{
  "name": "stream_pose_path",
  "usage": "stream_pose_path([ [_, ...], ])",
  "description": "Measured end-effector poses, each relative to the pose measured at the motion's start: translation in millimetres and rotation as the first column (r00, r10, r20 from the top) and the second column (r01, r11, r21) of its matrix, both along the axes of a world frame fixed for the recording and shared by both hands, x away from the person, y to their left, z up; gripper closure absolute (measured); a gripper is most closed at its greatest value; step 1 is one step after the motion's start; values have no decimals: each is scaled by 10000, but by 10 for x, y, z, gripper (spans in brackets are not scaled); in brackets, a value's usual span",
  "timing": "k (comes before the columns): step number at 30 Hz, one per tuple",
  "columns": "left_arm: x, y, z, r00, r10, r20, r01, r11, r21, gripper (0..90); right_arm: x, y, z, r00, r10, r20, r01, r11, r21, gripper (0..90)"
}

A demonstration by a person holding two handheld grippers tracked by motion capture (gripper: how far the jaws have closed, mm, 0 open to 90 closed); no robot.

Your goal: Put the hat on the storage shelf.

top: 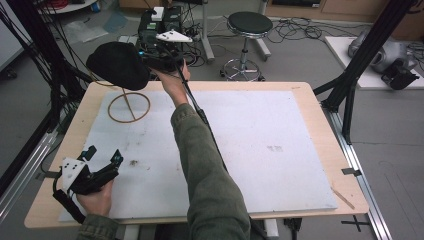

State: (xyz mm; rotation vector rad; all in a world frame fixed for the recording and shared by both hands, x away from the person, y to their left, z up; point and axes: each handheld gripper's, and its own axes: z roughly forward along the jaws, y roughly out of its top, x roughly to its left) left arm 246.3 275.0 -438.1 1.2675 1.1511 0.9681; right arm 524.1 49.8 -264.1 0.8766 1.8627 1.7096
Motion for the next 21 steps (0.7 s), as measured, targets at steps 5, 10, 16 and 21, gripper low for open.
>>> stream_pose_path([
  [5,6,5,-2,10000,21,-3,-21,10000,-26,156,-69,-215,10,9981,-571,220,572,9983,-76,260],
  [10,9,1,5,10000,32,39,-32,10000,38,156,-148,-553,-14,9917,-1286,98,1282,9913,295,214],
  [16,9,-25,13,10000,12,42,-12,9999,100,156,-281,-912,9,9779,-1992,631,2012,9792,-273,189],
  [21,13,-34,13,9999,28,105,-29,10000,86,156,-429,-1175,-13,9697,-2230,1002,2301,9710,-653,175],
])
